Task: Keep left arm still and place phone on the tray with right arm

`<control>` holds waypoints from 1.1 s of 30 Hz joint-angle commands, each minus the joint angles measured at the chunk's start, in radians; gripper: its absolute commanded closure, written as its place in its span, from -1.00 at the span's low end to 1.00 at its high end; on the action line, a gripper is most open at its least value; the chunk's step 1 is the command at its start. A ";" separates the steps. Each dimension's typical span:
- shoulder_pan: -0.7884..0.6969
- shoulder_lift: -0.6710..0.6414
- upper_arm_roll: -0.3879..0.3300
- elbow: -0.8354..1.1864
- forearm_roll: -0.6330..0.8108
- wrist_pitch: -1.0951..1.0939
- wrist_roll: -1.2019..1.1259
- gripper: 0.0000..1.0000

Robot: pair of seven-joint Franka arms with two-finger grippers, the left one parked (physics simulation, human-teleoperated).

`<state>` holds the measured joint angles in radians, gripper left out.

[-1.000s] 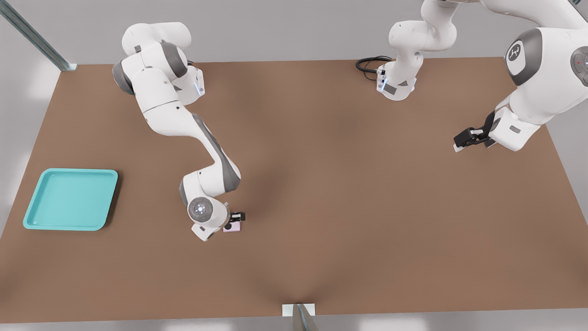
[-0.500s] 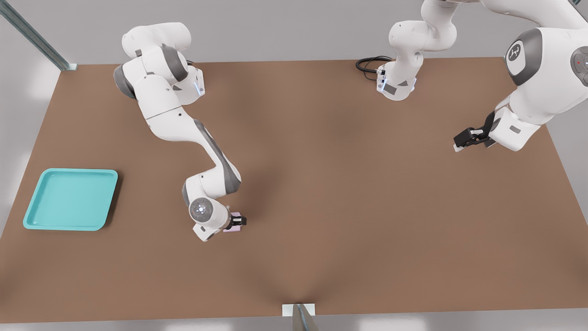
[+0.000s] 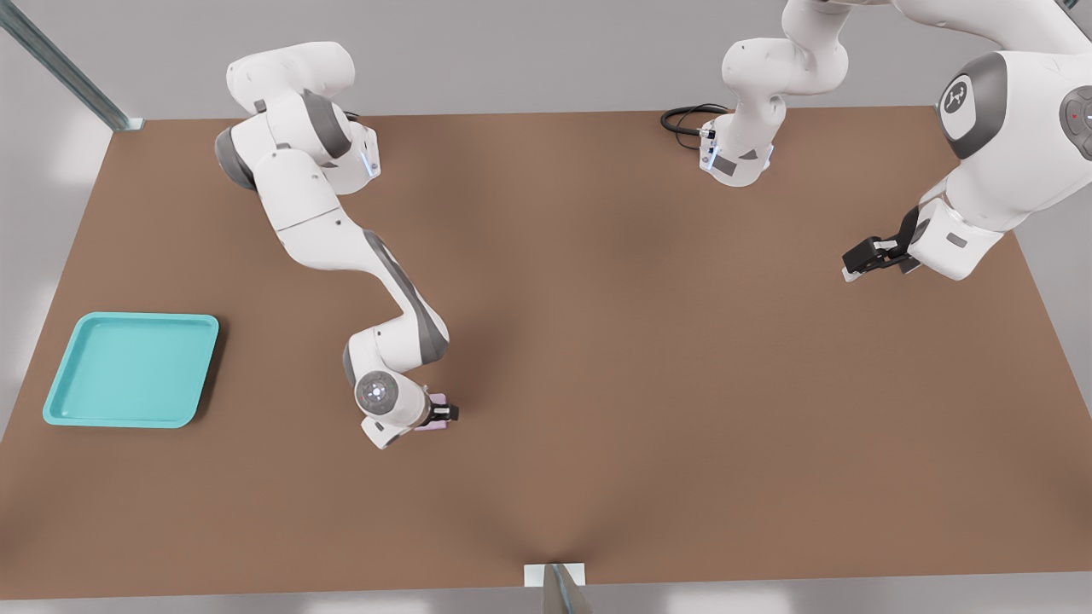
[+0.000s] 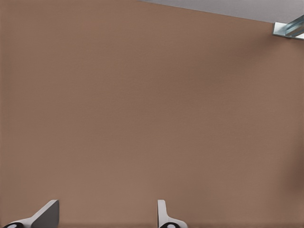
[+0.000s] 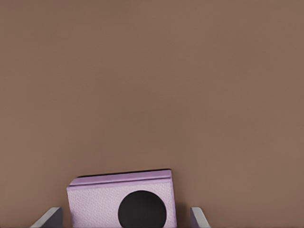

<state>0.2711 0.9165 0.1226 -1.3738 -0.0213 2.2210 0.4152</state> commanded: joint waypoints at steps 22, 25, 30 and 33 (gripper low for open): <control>-0.118 -0.136 0.000 -0.002 0.001 -0.109 -0.157 -0.45; -0.214 -0.192 0.000 -0.008 0.001 -0.182 -0.303 -0.45; -0.389 -0.343 0.002 -0.080 -0.005 -0.322 -0.545 -0.45; -0.489 -0.419 0.002 -0.174 -0.031 -0.322 -0.664 -0.45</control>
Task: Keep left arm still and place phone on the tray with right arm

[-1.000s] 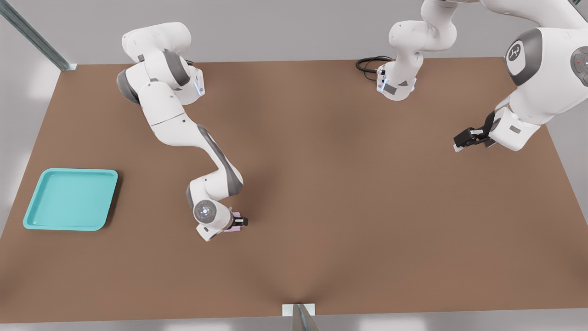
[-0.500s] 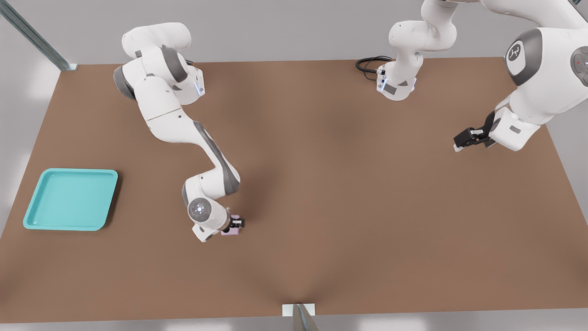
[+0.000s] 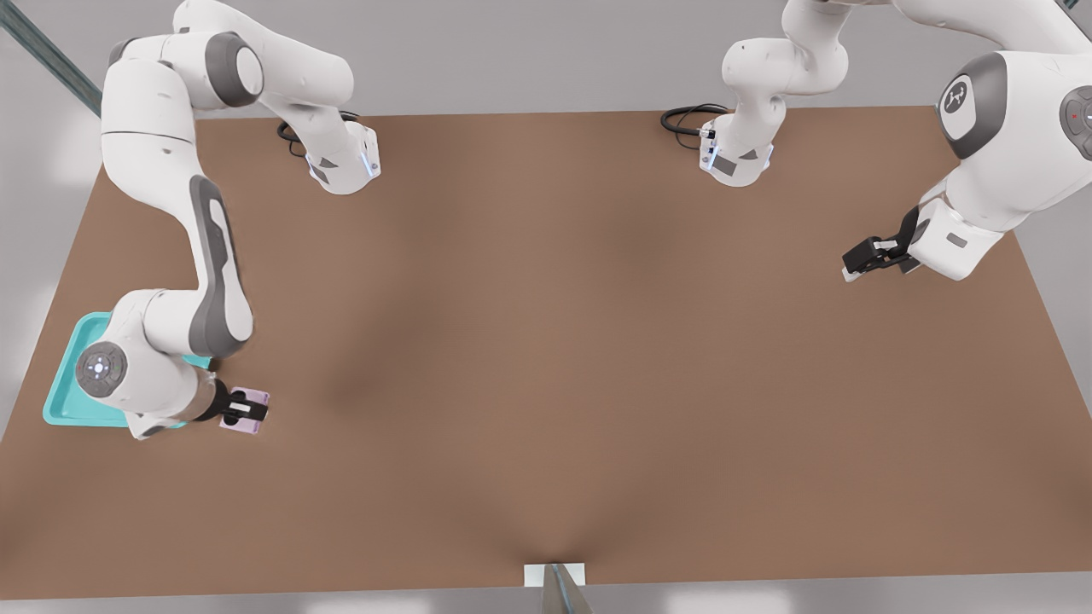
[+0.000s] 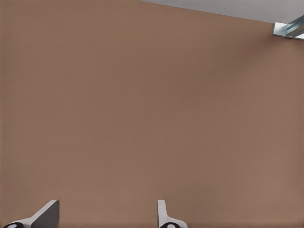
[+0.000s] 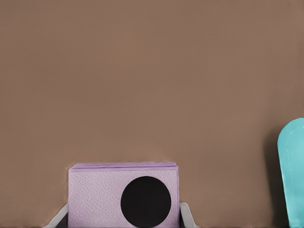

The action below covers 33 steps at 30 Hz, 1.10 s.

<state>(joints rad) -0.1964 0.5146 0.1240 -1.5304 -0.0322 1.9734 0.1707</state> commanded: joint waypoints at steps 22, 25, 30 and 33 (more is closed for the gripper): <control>-0.354 0.088 0.000 -0.148 -0.063 0.084 -0.806 -1.00; -0.340 0.001 0.065 -0.057 -0.060 -0.007 -0.780 -1.00; -0.325 -0.111 0.502 0.124 -0.195 -0.185 -0.310 -1.00; 0.010 -0.307 0.170 0.078 -0.059 -0.272 -0.206 -1.00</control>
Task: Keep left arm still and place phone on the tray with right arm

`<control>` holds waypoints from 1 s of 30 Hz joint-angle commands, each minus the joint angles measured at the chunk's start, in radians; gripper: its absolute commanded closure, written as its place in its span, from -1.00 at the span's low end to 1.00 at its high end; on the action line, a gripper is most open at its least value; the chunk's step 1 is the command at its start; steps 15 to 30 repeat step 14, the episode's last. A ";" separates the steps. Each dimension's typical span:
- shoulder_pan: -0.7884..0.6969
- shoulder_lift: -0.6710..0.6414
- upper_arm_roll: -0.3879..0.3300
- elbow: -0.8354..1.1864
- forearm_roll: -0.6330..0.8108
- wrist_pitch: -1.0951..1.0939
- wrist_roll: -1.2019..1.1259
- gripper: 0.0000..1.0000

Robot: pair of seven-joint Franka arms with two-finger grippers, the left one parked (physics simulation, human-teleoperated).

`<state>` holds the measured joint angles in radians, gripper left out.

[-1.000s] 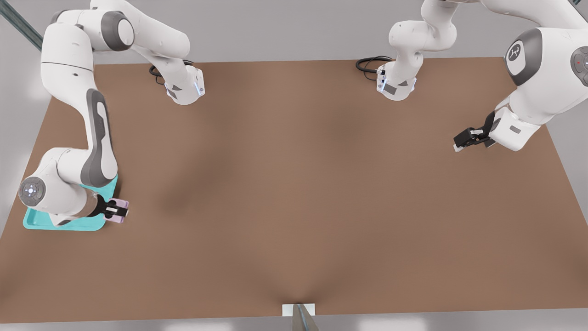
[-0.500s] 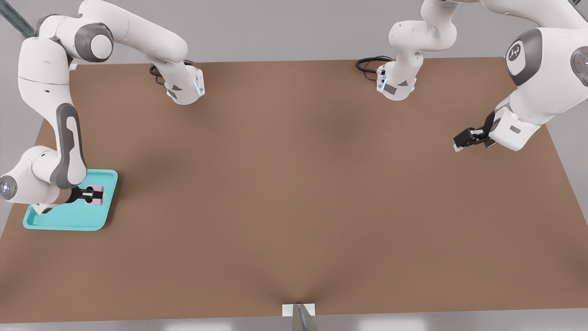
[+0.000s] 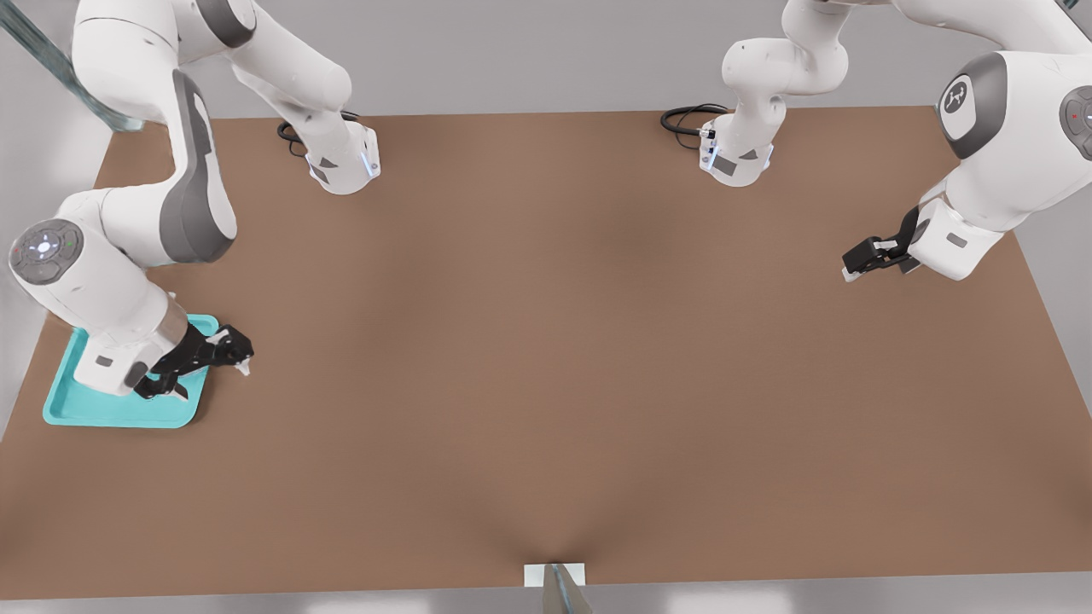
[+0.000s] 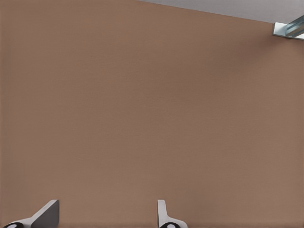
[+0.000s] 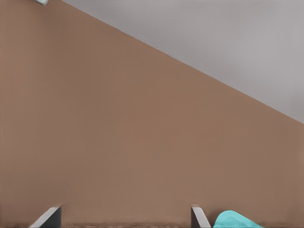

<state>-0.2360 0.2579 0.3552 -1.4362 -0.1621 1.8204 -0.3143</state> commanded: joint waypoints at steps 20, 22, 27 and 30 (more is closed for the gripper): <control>0.363 -0.184 -0.429 -0.139 0.142 -0.156 0.267 -1.00; 0.363 -0.184 -0.429 -0.139 0.142 -0.156 0.267 -1.00; 0.363 -0.184 -0.429 -0.139 0.142 -0.156 0.267 -1.00; 0.363 -0.184 -0.429 -0.139 0.142 -0.156 0.267 -1.00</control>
